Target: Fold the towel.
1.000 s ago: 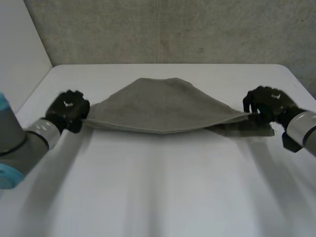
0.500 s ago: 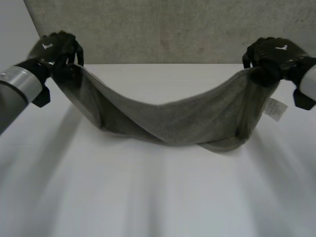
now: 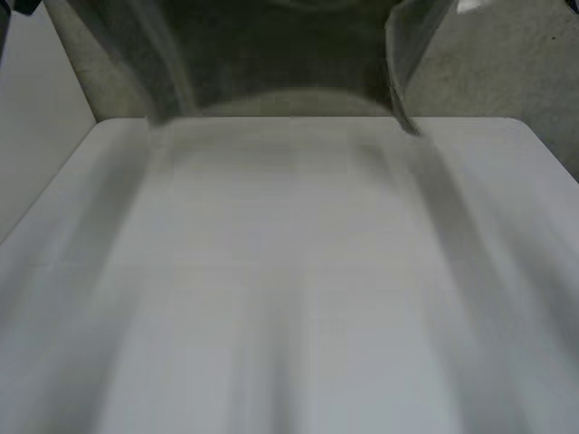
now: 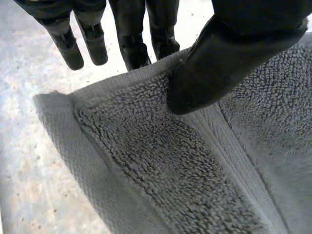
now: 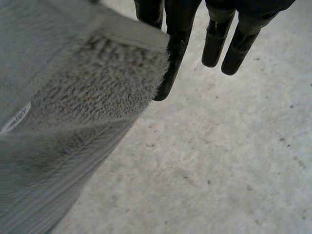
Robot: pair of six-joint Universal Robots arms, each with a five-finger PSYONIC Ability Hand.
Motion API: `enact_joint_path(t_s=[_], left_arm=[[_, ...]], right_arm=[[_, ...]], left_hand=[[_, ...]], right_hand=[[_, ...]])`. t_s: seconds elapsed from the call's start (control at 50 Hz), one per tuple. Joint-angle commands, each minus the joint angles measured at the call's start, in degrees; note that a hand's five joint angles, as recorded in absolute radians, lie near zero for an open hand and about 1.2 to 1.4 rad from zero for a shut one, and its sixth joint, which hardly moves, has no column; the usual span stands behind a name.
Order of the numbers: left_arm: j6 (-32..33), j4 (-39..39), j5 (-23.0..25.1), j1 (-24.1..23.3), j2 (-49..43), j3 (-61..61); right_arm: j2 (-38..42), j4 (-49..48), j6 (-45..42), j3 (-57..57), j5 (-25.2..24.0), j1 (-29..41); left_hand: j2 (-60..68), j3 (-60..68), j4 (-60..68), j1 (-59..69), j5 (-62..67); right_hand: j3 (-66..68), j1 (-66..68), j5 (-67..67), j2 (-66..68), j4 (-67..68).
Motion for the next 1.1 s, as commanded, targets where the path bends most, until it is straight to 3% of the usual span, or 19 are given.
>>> enact_joint_path(t_s=[0.02, 0.12, 0.18, 0.3, 0.34, 0.42, 0.68, 0.7, 0.86, 0.9, 0.94, 1.1], left_arm=[[-0.64, 2.74, 4.48, 0.60, -0.31, -8.72], [0.49, 9.14, 7.47, 2.18, -0.39, -24.76], [1.73, 10.83, 8.00, 2.36, -0.48, -28.85], [10.67, 15.75, 10.36, 2.62, -2.93, -42.53], [13.42, 15.84, 10.72, 2.80, -3.30, -45.11], [15.53, 15.49, 10.72, 4.55, -2.34, -48.53], [12.55, 12.95, 10.63, 9.04, 2.07, -51.26], [12.28, 12.50, 10.63, 9.04, 2.07, -51.61], [12.37, 12.41, 10.90, 9.04, 2.07, -53.63], [12.28, 12.41, 10.81, 8.95, 2.07, -53.63], [12.28, 12.41, 10.81, 8.95, 2.07, -53.63], [12.37, 12.41, 10.81, 8.60, 2.68, -54.95]], right_arm=[[-1.90, 0.76, 0.33, 11.28, -6.19, -2.60], [-2.16, 0.06, -0.37, 23.56, -12.94, -2.87], [-1.72, -0.21, -1.34, 26.49, -14.45, -2.96], [1.79, -1.35, -10.40, 38.00, -19.29, -4.80], [3.29, -0.73, -15.91, 41.15, -18.94, -5.33], [2.94, -0.38, -17.87, 43.89, -18.76, -5.68], [-0.75, -0.73, -8.29, 49.78, -10.32, -6.30], [-0.41, -0.73, -8.29, 49.78, -9.02, -6.30], [3.02, -1.35, -8.46, 48.64, -3.91, -6.38], [3.55, -1.26, -8.46, 48.46, -3.64, -6.30], [4.08, -1.26, -8.46, 48.37, -4.52, -6.30], [0.23, -0.73, -7.76, 48.64, -5.48, -6.47]], left_hand=[[3.14, -3.30, -3.76, 5.46, 4.86], [3.14, -3.30, -3.76, 5.46, 4.86], [3.14, -3.30, -3.76, 5.46, 4.86], [3.14, -3.30, -3.76, 5.46, 4.86], [3.14, -3.30, -3.76, 5.46, 4.86], [3.14, -3.30, -3.76, 5.46, 4.86], [3.14, -3.30, -3.76, 5.46, 4.86], [3.14, -3.30, -3.76, 5.46, 4.86], [3.14, -3.30, -3.76, 5.46, 4.86], [3.14, -3.30, -3.76, 5.46, 4.86], [3.14, -3.30, -3.76, 5.46, 4.86], [3.14, -3.30, -3.76, 5.46, 4.86]], right_hand=[[-3.01, 3.85, 3.36, 4.38, -4.35], [-3.01, 3.85, 3.36, 4.38, -4.35], [-3.01, 3.85, 3.36, 4.38, -4.35], [-3.01, 3.85, 3.36, 4.38, -4.35], [-3.01, 3.85, 3.36, 4.38, -4.35], [-3.01, 3.85, 3.36, 4.38, -4.35], [-3.01, 3.85, 3.36, 4.38, -4.35], [-3.01, -3.59, -4.07, -3.05, -4.35], [-3.01, -14.09, -14.58, -13.55, -4.35], [-3.01, -13.59, -14.07, -13.05, -4.35], [-3.01, 2.14, 1.65, 2.67, -4.35], [-3.01, 3.85, 3.36, 4.38, -4.35]])
